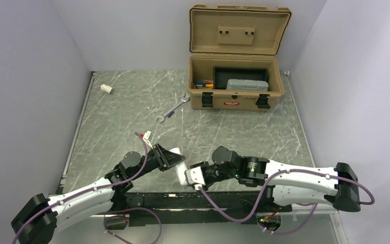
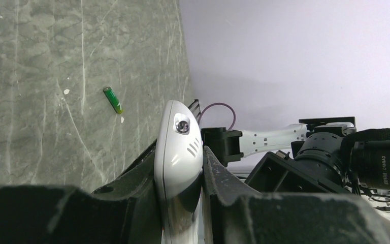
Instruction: Load the batteries into the remote control
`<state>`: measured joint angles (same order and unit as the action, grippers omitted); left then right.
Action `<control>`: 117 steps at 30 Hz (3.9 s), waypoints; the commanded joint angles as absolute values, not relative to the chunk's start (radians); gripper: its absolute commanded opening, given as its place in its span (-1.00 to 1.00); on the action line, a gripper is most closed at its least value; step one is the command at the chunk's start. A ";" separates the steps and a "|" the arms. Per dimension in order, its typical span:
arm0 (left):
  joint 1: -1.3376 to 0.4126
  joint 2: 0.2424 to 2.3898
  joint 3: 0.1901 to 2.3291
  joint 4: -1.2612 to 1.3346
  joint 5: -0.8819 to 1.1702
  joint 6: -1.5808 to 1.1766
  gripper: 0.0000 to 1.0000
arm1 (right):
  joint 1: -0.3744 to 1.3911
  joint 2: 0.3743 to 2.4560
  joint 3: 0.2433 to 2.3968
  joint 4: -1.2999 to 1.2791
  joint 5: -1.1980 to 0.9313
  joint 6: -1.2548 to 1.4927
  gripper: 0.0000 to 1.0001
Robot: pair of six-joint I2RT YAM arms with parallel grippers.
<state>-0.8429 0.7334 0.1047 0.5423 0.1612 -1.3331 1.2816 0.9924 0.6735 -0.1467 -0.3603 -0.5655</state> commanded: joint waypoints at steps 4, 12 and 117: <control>-0.840 0.697 0.115 0.585 0.169 -1.349 -1.00 | 1.284 1.015 0.718 -0.087 -0.331 -0.615 -0.08; -0.839 0.696 0.117 0.582 0.172 -1.347 -1.00 | 1.284 1.042 0.733 -0.094 -0.293 -0.652 -0.09; -0.841 0.727 0.138 0.569 0.185 -1.324 -1.00 | 1.284 1.077 0.836 -0.212 -0.227 -0.759 -0.09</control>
